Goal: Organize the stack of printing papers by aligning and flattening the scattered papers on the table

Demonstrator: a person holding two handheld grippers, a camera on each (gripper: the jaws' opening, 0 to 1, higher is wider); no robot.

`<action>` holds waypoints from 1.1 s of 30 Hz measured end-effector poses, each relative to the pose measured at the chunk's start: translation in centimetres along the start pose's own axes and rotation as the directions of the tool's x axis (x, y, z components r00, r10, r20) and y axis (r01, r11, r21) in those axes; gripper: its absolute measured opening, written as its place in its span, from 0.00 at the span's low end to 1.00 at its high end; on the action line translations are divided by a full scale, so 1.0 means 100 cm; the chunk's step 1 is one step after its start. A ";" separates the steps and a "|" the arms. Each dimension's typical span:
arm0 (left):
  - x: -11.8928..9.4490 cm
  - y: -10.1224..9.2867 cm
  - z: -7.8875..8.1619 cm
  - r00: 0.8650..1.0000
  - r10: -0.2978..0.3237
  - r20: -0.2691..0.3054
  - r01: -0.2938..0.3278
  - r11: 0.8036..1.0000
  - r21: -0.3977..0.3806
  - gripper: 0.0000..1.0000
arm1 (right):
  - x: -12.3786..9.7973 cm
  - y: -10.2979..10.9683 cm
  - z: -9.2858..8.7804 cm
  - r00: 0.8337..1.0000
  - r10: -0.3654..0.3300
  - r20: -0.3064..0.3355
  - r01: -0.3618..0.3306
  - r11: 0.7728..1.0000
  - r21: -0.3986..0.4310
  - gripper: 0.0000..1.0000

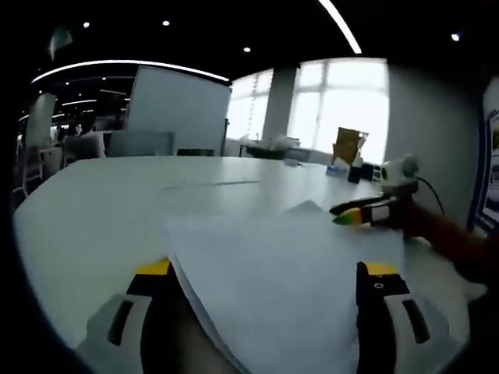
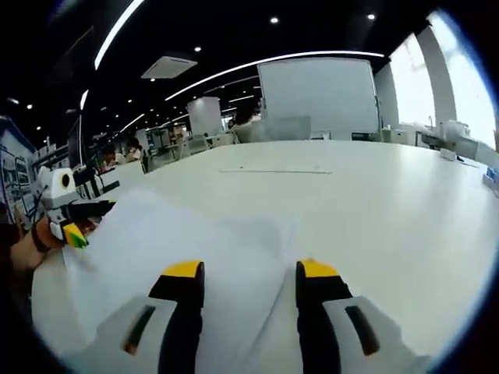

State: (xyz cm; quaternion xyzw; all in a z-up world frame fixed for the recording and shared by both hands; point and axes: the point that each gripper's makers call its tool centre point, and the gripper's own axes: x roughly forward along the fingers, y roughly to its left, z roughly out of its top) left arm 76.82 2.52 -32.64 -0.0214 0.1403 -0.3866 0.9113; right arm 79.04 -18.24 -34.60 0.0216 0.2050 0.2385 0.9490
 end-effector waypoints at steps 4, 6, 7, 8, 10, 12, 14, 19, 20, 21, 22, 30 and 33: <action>-0.002 0.000 -0.002 1.000 0.013 -0.009 -0.013 0.999 0.047 0.97 | 0.001 -0.001 0.000 1.000 -0.007 -0.004 0.007 1.000 -0.017 0.45; -0.003 -0.001 -0.003 1.000 0.014 -0.011 -0.014 0.998 0.059 0.97 | 0.001 -0.001 0.000 1.000 -0.011 -0.006 0.011 1.000 -0.025 0.45; -0.003 -0.002 -0.003 1.000 0.013 -0.011 -0.012 0.998 0.063 0.97 | 0.001 -0.001 0.000 1.000 -0.013 -0.006 0.013 1.000 -0.027 0.46; -0.004 -0.002 -0.004 1.000 0.012 -0.012 -0.012 0.998 0.065 0.97 | 0.001 -0.001 -0.001 1.000 -0.015 -0.006 0.015 0.999 -0.029 0.46; -0.005 -0.005 -0.004 1.000 0.008 -0.010 -0.007 0.997 0.071 0.97 | 0.001 -0.002 -0.001 1.000 -0.018 -0.005 0.018 0.999 -0.029 0.47; -0.007 -0.006 -0.005 1.000 0.005 -0.008 -0.004 0.997 0.076 0.97 | 0.001 -0.003 0.000 1.000 -0.019 -0.002 0.019 1.000 -0.021 0.49; -0.009 -0.007 -0.005 1.000 0.001 -0.007 0.000 0.997 0.083 0.97 | 0.001 -0.003 0.000 1.000 -0.018 0.001 0.018 1.000 -0.016 0.50; -0.012 -0.009 -0.004 1.000 -0.015 0.005 0.014 0.996 0.093 0.97 | 0.001 -0.003 -0.001 1.000 -0.021 -0.001 0.021 0.999 -0.028 0.50; -0.013 -0.010 -0.005 1.000 -0.018 0.001 0.017 0.995 0.096 0.97 | 0.001 -0.003 -0.001 1.000 -0.021 -0.003 0.021 0.999 -0.031 0.50; -0.014 -0.012 -0.007 1.000 -0.022 -0.004 0.022 0.994 0.103 0.97 | 0.002 -0.003 -0.001 1.000 -0.022 -0.002 0.022 0.999 -0.031 0.50; -0.015 -0.013 -0.009 1.000 -0.027 -0.010 0.027 0.993 0.111 0.97 | 0.002 -0.003 0.000 1.000 -0.022 -0.001 0.022 0.999 -0.029 0.50; -0.019 -0.013 -0.006 0.999 -0.047 0.006 0.046 0.995 0.090 0.97 | 0.001 -0.003 0.001 1.000 -0.023 0.005 0.023 0.999 -0.022 0.50; -0.019 -0.010 -0.006 0.999 -0.035 0.006 0.034 0.995 0.094 0.97 | 0.001 -0.003 0.000 1.000 -0.025 0.006 0.025 0.999 -0.024 0.50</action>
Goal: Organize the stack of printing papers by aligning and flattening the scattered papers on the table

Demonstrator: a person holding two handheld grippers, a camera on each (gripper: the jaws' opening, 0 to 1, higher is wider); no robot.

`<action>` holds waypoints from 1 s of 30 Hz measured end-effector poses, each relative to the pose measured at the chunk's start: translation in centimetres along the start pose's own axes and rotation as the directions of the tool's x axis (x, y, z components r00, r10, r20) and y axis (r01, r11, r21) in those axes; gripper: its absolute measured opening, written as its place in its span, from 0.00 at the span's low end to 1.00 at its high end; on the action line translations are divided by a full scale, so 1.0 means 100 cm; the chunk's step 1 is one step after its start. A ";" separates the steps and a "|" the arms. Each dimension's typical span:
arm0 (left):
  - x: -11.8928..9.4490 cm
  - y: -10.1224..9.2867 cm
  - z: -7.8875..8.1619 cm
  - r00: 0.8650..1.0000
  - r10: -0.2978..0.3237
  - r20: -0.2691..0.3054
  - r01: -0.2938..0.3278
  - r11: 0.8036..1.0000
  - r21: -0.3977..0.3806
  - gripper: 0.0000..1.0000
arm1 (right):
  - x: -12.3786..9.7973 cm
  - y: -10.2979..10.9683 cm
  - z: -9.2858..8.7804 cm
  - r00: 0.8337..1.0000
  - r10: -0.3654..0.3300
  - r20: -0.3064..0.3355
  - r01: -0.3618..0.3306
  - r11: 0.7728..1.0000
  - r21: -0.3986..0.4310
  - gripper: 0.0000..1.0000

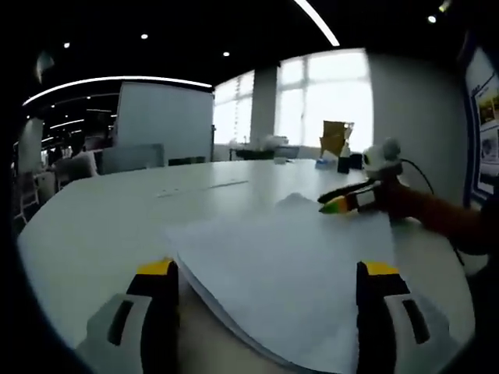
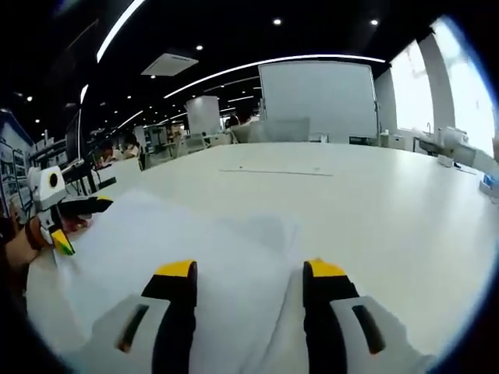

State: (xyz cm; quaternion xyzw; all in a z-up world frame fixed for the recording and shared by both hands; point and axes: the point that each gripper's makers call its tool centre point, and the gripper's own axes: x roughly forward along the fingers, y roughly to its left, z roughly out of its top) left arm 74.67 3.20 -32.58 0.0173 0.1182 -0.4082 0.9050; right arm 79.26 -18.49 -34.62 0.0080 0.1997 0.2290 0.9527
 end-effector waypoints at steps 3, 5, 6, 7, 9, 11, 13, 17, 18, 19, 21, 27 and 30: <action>-0.001 0.003 0.000 1.000 0.014 -0.002 -0.014 1.000 0.005 0.97 | -0.001 0.000 0.001 1.000 -0.002 0.005 0.002 1.000 0.002 0.51; -0.001 0.004 0.000 1.000 0.018 -0.002 -0.018 1.000 0.005 0.97 | -0.001 -0.001 0.001 1.000 -0.002 0.006 0.002 1.000 0.004 0.51; -0.001 0.005 0.000 1.000 0.019 0.001 -0.019 1.000 0.005 0.97 | 0.000 0.000 0.001 1.000 -0.003 0.007 0.003 1.000 0.005 0.51; -0.001 0.004 0.001 1.000 0.017 0.004 -0.017 1.000 0.003 0.97 | -0.001 0.000 0.001 1.000 -0.003 0.007 0.003 1.000 0.004 0.51; -0.001 0.004 0.001 1.000 0.015 0.006 -0.015 1.000 0.005 0.97 | -0.001 0.000 0.001 1.000 -0.003 0.007 0.003 1.000 0.005 0.51; -0.002 0.003 0.002 1.000 0.013 0.008 -0.013 1.000 0.010 0.97 | -0.001 0.000 0.001 1.000 -0.005 0.006 0.005 1.000 0.002 0.51; -0.002 0.003 0.002 1.000 0.012 0.009 -0.012 1.000 0.012 0.97 | -0.001 0.000 0.001 1.000 -0.005 0.006 0.005 1.000 0.002 0.51; -0.002 0.004 0.004 1.000 0.014 0.021 -0.014 1.000 0.009 0.97 | -0.002 -0.001 0.001 1.000 -0.006 0.009 0.006 1.000 0.009 0.52; -0.002 0.005 0.005 1.000 0.018 0.023 -0.018 1.000 0.010 0.97 | -0.002 -0.001 0.001 1.000 -0.006 0.011 0.005 1.000 0.012 0.52; -0.002 0.005 0.005 0.999 0.021 0.026 -0.022 1.000 0.012 0.97 | -0.002 -0.001 0.001 1.000 -0.005 0.010 0.005 1.000 0.013 0.52; -0.002 0.007 0.006 0.999 0.027 0.027 -0.027 1.000 0.015 0.97 | -0.002 -0.001 0.001 1.000 -0.004 0.010 0.004 1.000 0.012 0.52; -0.002 0.009 0.008 0.999 0.032 0.034 -0.032 0.999 0.016 0.97 | -0.002 0.001 0.001 1.000 -0.001 0.013 0.000 1.000 0.014 0.54; -0.003 0.012 0.008 0.999 0.037 0.036 -0.038 0.999 0.013 0.97 | -0.003 0.004 0.002 1.000 0.012 0.016 -0.012 1.000 0.008 0.58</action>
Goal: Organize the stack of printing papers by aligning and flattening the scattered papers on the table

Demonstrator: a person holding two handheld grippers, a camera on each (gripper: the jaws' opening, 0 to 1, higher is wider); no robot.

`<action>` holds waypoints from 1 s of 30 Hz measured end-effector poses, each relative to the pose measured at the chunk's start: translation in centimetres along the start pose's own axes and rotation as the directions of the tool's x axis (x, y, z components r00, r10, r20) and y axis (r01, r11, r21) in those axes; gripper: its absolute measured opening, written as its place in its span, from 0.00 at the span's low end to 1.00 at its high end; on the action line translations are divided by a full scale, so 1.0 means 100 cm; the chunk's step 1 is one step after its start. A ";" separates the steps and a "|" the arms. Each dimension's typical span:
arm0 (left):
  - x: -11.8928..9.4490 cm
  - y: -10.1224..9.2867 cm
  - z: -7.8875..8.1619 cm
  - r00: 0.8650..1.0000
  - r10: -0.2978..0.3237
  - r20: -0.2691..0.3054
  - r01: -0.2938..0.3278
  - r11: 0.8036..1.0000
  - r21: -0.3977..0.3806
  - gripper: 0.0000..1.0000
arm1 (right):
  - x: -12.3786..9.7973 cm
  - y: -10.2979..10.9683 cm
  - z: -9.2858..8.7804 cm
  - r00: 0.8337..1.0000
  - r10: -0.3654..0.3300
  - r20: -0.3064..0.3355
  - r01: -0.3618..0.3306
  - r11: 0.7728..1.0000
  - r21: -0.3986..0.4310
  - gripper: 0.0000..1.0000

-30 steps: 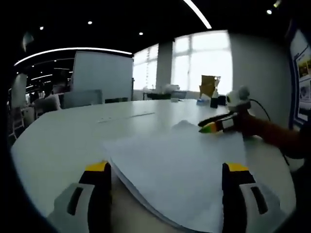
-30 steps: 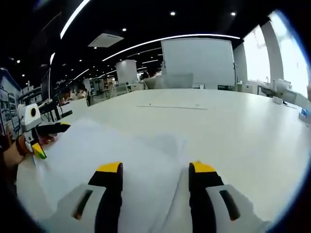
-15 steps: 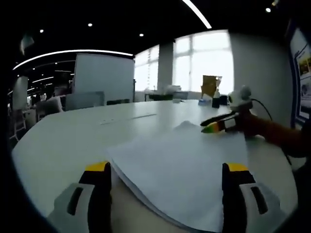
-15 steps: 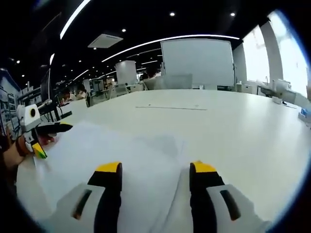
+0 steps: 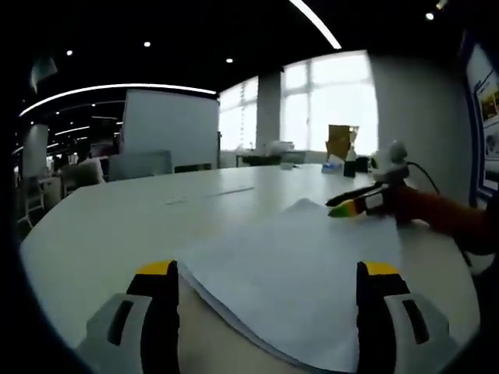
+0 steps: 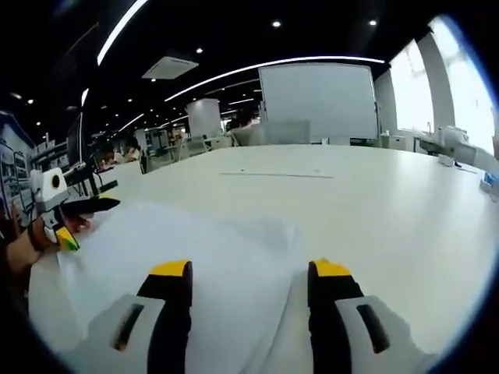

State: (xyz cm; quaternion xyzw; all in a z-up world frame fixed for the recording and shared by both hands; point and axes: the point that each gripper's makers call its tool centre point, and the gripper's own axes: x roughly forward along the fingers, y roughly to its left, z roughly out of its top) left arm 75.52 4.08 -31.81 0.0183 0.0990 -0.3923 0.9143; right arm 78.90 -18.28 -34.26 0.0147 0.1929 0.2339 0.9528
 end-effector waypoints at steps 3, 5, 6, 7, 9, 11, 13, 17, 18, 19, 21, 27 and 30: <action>-0.002 0.006 0.001 1.000 0.010 0.003 -0.010 1.000 -0.009 0.97 | -0.003 0.003 0.002 1.000 0.022 0.010 -0.022 1.000 0.001 0.65; -0.005 0.010 -0.001 1.000 0.019 -0.004 -0.019 1.000 0.001 0.97 | -0.006 0.004 0.005 0.999 0.025 0.027 -0.026 0.999 0.026 0.70; -0.006 0.012 -0.001 1.000 0.024 -0.006 -0.024 1.000 0.004 0.97 | -0.007 0.003 0.006 0.999 0.025 0.032 -0.026 0.999 0.032 0.71; -0.007 0.015 -0.002 0.999 0.031 -0.009 -0.031 1.000 0.004 0.97 | -0.010 0.003 0.006 0.999 0.026 0.036 -0.028 0.999 0.040 0.73; -0.010 0.020 0.000 0.999 0.038 -0.002 -0.038 0.999 -0.006 0.97 | -0.012 0.002 0.005 0.999 0.027 0.035 -0.028 0.999 0.046 0.75; -0.012 0.023 0.003 0.999 0.040 0.010 -0.040 0.999 -0.017 0.97 | -0.016 0.001 0.005 0.999 0.022 0.037 -0.024 0.998 0.050 0.79; -0.013 0.024 0.005 0.999 0.043 0.016 -0.043 0.999 -0.015 0.97 | -0.019 0.001 0.006 0.999 0.020 0.046 -0.023 0.998 0.062 0.81; -0.014 0.022 0.009 0.999 0.039 0.021 -0.039 0.999 0.003 0.97 | -0.025 -0.001 0.011 0.998 0.015 0.068 -0.019 0.998 0.061 0.85; -0.014 0.020 0.009 0.999 0.037 0.020 -0.037 0.999 0.007 0.97 | -0.026 0.001 0.009 0.998 0.019 0.061 -0.023 0.998 0.053 0.86; -0.015 0.019 0.009 0.999 0.035 0.020 -0.035 0.999 0.011 0.97 | -0.027 0.002 0.008 0.998 0.023 0.054 -0.026 0.999 0.044 0.87; -0.016 0.018 0.009 0.999 0.033 0.014 -0.033 0.999 0.017 0.97 | -0.031 0.003 0.006 0.999 0.017 0.047 -0.018 1.000 0.020 0.87; -0.021 0.017 0.006 0.999 0.049 -0.002 -0.049 0.998 0.034 0.97 | -0.044 0.004 0.002 0.999 0.023 0.044 -0.024 0.999 0.022 0.88; -0.027 0.014 0.006 0.999 0.054 -0.007 -0.054 0.998 0.043 0.97 | -0.055 0.006 0.002 0.999 0.016 0.051 -0.017 1.000 0.026 0.89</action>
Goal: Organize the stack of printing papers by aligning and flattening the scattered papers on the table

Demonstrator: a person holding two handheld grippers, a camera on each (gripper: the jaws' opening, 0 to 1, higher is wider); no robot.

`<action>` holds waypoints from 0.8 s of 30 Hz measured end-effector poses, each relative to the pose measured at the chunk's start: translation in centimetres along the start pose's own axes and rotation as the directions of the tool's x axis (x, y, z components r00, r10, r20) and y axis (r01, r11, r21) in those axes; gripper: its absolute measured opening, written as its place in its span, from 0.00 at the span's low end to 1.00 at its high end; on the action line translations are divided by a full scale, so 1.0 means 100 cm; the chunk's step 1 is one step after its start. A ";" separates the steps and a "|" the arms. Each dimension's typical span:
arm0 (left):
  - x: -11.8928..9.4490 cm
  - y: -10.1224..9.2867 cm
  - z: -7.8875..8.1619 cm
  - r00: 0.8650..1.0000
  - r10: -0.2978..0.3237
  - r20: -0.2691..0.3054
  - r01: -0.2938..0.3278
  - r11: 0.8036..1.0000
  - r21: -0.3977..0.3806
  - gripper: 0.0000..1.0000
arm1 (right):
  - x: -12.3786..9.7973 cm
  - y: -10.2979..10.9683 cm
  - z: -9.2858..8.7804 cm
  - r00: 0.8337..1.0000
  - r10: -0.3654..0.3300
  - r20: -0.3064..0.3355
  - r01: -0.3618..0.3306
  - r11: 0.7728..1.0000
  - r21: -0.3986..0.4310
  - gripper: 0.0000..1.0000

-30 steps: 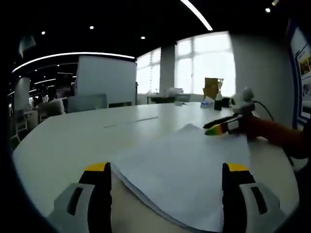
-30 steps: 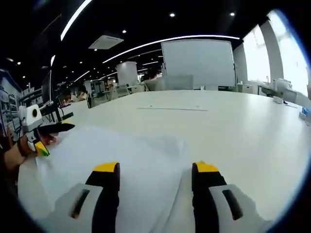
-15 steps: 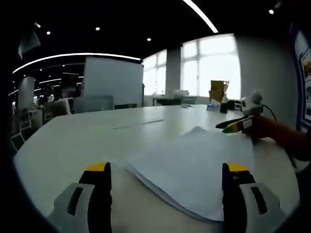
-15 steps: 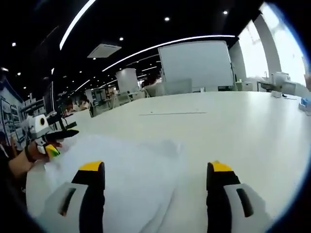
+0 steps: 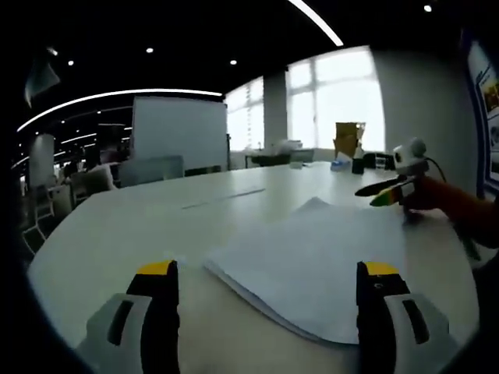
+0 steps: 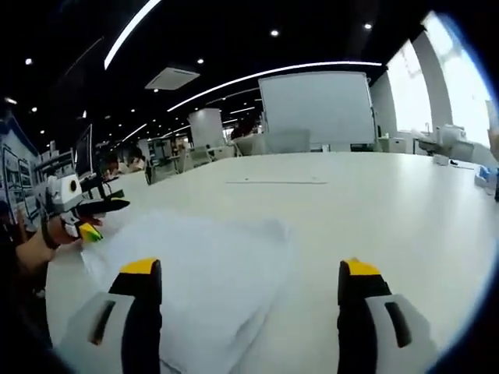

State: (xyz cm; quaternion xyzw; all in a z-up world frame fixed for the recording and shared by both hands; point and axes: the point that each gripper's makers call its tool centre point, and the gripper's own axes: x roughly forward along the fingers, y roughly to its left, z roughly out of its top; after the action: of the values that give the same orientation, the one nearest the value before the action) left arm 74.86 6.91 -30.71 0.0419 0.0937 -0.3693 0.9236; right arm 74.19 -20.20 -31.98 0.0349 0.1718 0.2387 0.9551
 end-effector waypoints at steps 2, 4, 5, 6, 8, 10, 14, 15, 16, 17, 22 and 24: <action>-0.003 0.000 0.000 1.000 0.007 -0.008 -0.007 1.000 -0.001 0.97 | -0.006 0.001 0.002 1.000 0.010 -0.001 -0.010 1.000 -0.001 0.90; -0.009 -0.002 0.000 1.000 0.008 -0.009 -0.008 1.000 0.000 0.97 | -0.013 0.003 0.004 1.000 0.018 0.002 -0.018 1.000 -0.003 0.90; -0.011 -0.003 0.000 1.000 0.006 -0.008 -0.006 1.000 -0.001 0.97 | -0.015 0.003 0.005 1.000 0.020 0.003 -0.020 1.000 -0.007 0.90; -0.013 -0.004 0.001 1.000 0.005 -0.007 -0.005 1.000 -0.003 0.97 | -0.020 0.002 0.006 1.000 0.020 0.005 -0.020 1.000 -0.016 0.90; -0.017 -0.007 0.002 1.000 0.005 -0.007 -0.005 1.000 0.000 0.97 | -0.027 0.005 0.006 1.000 0.020 0.003 -0.020 0.999 -0.033 0.90; -0.021 -0.009 0.003 1.000 0.008 -0.007 -0.008 1.000 0.010 0.97 | -0.034 0.007 0.007 1.000 0.020 0.003 -0.020 0.999 -0.047 0.90; -0.032 -0.013 0.007 1.000 0.010 -0.005 -0.010 1.000 0.016 0.97 | -0.047 0.011 0.007 1.000 0.022 0.001 -0.022 0.998 -0.066 0.90; -0.034 -0.014 0.008 1.000 0.010 -0.003 -0.010 1.000 0.017 0.97 | -0.051 0.012 0.007 1.000 0.023 -0.001 -0.023 0.997 -0.072 0.90; -0.037 -0.015 0.008 1.000 0.009 -0.002 -0.009 1.000 0.018 0.97 | -0.055 0.014 0.007 1.000 0.023 -0.002 -0.023 0.997 -0.077 0.90; -0.039 -0.017 0.009 1.000 0.009 -0.001 -0.009 1.000 0.018 0.97 | -0.058 0.015 0.008 1.000 0.023 -0.001 -0.023 0.996 -0.085 0.90; -0.051 -0.027 0.009 1.000 0.003 -0.026 -0.001 0.999 0.042 0.97 | -0.076 0.023 0.012 1.000 0.026 0.001 -0.026 0.993 -0.118 0.90; -0.057 -0.031 0.010 1.000 -0.003 -0.031 0.004 0.999 0.039 0.97 | -0.084 0.026 0.013 1.000 0.026 0.002 -0.026 0.991 -0.128 0.90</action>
State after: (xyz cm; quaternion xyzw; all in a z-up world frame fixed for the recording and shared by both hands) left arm 68.83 8.33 -28.57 0.0656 0.1006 -0.3721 0.9204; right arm 66.54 -21.84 -27.81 -0.0239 0.1539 0.2615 0.9525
